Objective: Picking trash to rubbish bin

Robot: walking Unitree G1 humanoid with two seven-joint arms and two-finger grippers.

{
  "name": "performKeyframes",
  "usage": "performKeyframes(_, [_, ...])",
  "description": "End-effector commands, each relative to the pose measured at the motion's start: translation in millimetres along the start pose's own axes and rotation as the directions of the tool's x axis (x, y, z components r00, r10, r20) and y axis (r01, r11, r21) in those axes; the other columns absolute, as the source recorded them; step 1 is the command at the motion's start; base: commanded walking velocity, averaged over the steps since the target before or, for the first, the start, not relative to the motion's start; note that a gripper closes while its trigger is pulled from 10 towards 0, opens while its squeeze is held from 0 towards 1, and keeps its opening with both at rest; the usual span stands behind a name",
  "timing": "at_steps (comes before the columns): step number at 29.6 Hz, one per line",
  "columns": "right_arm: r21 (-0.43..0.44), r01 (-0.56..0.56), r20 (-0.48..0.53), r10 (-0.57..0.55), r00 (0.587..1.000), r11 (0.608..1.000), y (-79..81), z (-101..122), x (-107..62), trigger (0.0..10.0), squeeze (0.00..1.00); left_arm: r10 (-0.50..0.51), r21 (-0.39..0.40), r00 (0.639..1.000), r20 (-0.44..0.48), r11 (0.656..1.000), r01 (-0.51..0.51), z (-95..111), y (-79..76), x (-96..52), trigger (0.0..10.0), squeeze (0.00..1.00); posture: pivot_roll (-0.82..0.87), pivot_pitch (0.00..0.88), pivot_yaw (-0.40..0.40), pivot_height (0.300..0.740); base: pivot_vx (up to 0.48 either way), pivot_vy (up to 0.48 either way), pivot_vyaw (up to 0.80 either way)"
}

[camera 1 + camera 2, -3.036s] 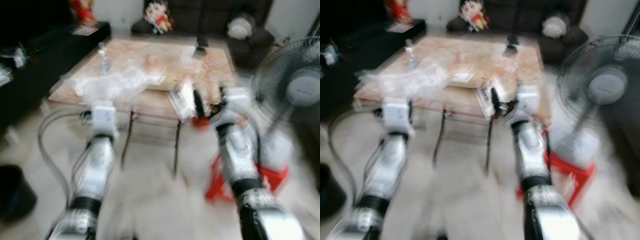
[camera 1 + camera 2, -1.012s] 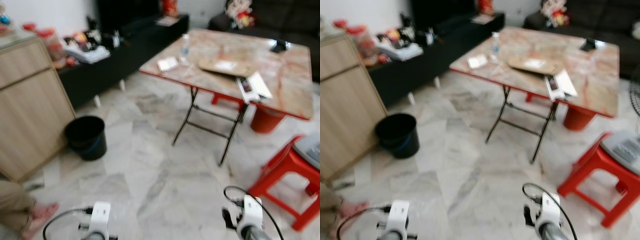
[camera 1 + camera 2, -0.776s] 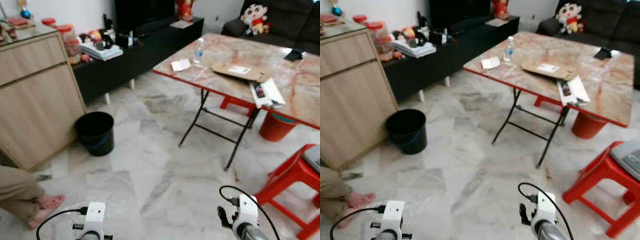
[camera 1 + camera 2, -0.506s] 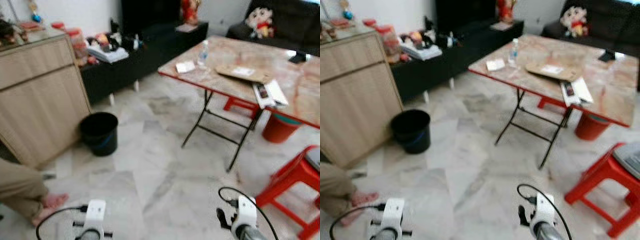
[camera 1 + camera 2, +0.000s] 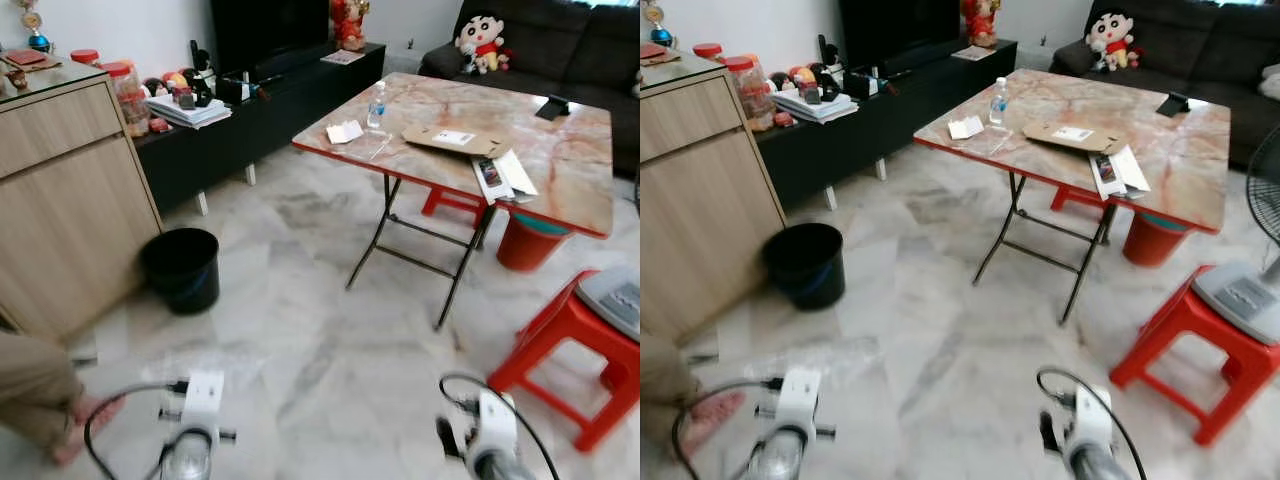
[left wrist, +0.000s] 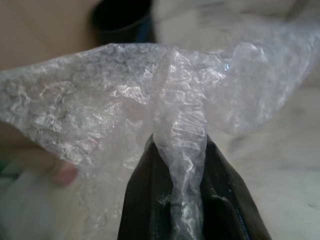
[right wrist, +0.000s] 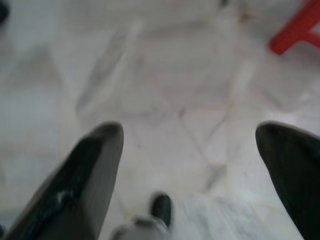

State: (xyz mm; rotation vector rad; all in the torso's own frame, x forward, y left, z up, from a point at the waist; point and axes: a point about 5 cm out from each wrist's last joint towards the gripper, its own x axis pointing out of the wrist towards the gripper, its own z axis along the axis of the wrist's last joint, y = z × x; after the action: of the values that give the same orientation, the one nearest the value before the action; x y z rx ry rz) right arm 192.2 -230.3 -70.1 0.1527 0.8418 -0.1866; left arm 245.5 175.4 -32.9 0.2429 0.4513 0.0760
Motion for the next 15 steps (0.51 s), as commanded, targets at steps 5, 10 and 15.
performKeyframes(5, [0.009, -0.029, 0.04, 0.028, 0.999, 1.0, 7.9, 12.8, 3.3, 10.0, 0.0, 0.021, 0.013, 0.997, -0.077, 1.0, -0.02, -20.2, 3.8, -8.9, 10.0, 0.0, 0.0, 0.009, -0.035, 0.74, 0.0, 0.0, 0.61])
performKeyframes(10, [0.012, -0.029, 0.048, 0.028, 0.998, 1.0, 9.2, 14.1, 3.6, 10.0, 0.0, 0.022, 0.014, 0.997, -0.08, 1.0, -0.021, -20.3, 3.2, -8.8, 10.0, 0.0, 0.0, 0.009, -0.035, 0.74, 0.0, 0.0, 0.0])
performKeyframes(15, [0.009, -0.026, 0.048, 0.025, 0.999, 1.0, 7.9, 14.8, 3.6, 10.0, 0.0, 0.021, 0.005, 0.997, -0.075, 1.0, -0.021, -19.1, 1.3, -8.6, 10.0, 0.0, 0.0, 0.013, -0.04, 0.74, 0.0, 0.0, 0.0])
